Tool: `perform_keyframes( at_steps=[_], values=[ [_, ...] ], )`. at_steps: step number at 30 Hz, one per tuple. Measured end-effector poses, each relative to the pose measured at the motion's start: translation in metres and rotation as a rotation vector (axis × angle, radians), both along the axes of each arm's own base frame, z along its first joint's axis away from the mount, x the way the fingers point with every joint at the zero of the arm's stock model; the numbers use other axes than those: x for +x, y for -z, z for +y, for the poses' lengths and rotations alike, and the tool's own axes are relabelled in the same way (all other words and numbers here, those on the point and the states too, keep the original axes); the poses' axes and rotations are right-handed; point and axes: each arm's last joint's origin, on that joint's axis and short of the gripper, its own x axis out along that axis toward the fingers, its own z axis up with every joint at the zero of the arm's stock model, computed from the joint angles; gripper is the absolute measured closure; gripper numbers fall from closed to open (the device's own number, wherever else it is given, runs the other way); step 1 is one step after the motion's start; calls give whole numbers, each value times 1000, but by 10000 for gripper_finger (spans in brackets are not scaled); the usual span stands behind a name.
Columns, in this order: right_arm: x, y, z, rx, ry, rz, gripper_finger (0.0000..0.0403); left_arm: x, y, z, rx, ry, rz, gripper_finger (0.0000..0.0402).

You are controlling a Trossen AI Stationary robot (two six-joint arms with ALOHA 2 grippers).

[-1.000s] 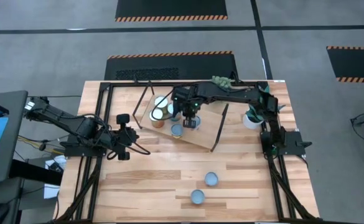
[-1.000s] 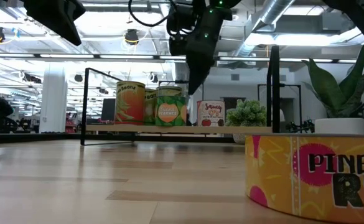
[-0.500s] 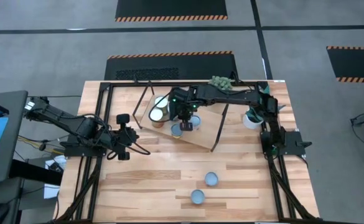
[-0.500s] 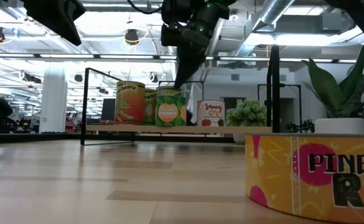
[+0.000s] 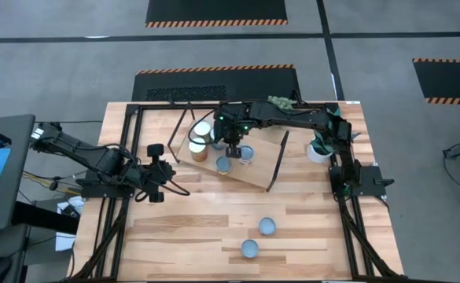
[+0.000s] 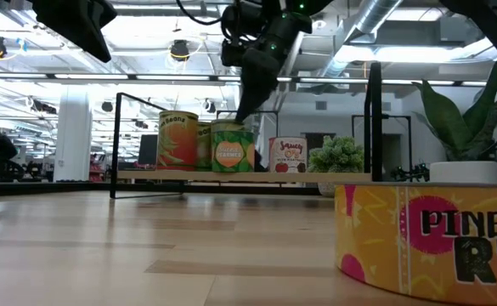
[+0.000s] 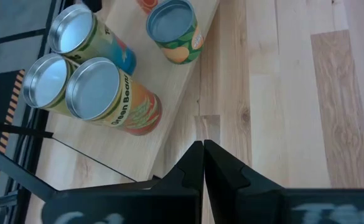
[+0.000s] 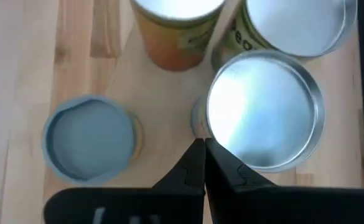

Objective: Pick and place cans onto a shelf
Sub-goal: Put the canned tomatoes on the shelf, then adjust the cans on the shelf

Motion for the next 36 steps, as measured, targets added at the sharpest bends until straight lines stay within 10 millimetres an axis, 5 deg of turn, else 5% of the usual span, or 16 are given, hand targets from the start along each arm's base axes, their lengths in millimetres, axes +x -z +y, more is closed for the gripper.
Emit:
perform_keyframes(
  at_steps=[12, 23, 29, 36],
  values=[
    [-20, 2, 20, 81, 30, 212, 384, 0, 0, 0, -1, -1, 0, 401],
    [-52, 13, 86, 145, 2, 632, 374, 0, 0, 0, 0, -1, 0, 401],
    [-84, 6, 105, 64, -60, 490, 387, 1, -1, 0, 15, -17, -21, 401],
    [-115, 6, 78, -37, -42, -40, 379, 5, -4, -1, -2, -27, -81, 401]
  ],
)
